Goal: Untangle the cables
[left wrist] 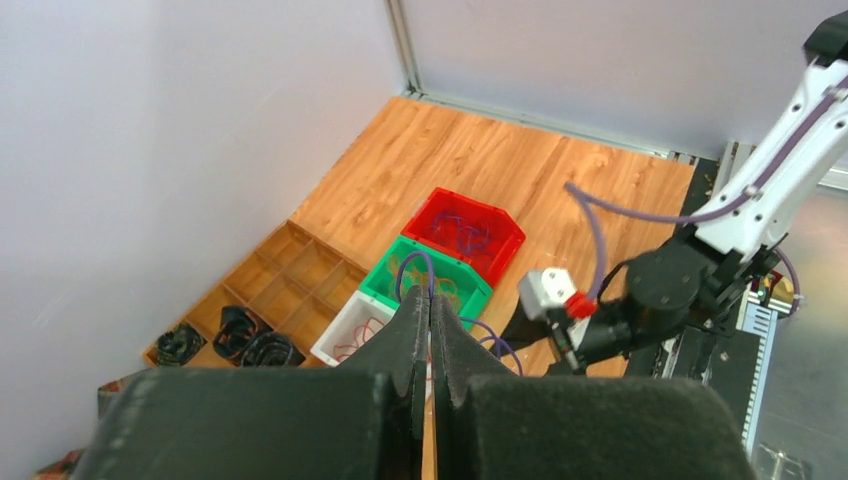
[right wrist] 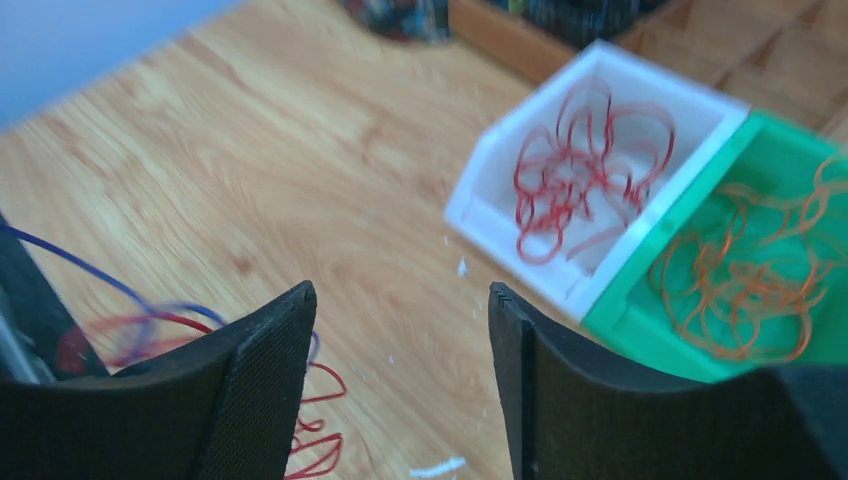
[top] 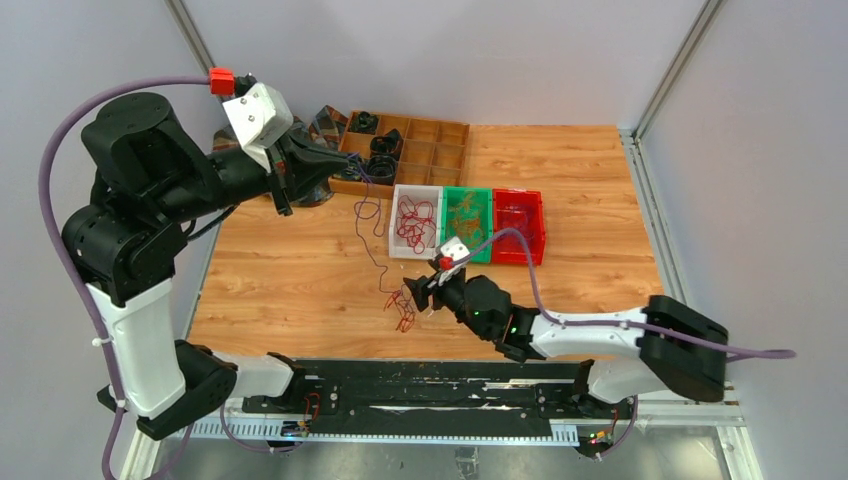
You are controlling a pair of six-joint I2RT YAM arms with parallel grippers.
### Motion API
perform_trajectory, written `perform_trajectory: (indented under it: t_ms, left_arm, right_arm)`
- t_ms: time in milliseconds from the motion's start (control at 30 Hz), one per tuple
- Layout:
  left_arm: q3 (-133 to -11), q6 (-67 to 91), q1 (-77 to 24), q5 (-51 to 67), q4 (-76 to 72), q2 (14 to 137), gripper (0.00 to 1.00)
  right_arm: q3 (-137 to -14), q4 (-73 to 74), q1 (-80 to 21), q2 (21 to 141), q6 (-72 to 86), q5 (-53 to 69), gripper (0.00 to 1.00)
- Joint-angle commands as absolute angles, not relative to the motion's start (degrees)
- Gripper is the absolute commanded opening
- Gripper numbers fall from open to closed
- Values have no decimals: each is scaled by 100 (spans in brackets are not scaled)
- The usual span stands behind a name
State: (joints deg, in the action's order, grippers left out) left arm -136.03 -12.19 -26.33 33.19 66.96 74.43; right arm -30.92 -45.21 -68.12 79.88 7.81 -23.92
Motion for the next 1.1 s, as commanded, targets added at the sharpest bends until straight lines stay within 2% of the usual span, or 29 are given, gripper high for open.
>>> perform_trajectory:
  t_ms: [0,267,633,800,967,1067]
  left_arm:
    - [-13536,-1291,-2602,3297,6627,7453,0]
    - [-13544,-1302,-2603,3373,6627,7523,0]
    - [-13846,-1233,-2602,3422,6620,7548,0]
    - [-13919,-1229,-2602,3392,6618,7468,0]
    - [-14042,-1235,-2604,3399,6616,7443,0]
    - [-14196,-1260,-2606,3309,6610,7489,0]
  right_arm:
    - [-3330,-4604,-6837,7195,365,-1946,66]
    - [-4042,-4241,-7035,7000,-32,-826,73]
    - [-5573,-4055,-7203,8571,-350,-805,73]
    - [-5514,-4221,-6847,8929,66,-1037,64]
    - [-4976,-4443,-6581,9043,309,-1111,47]
    - [-4647,-4512,-6554,9102,367,-1159,41]
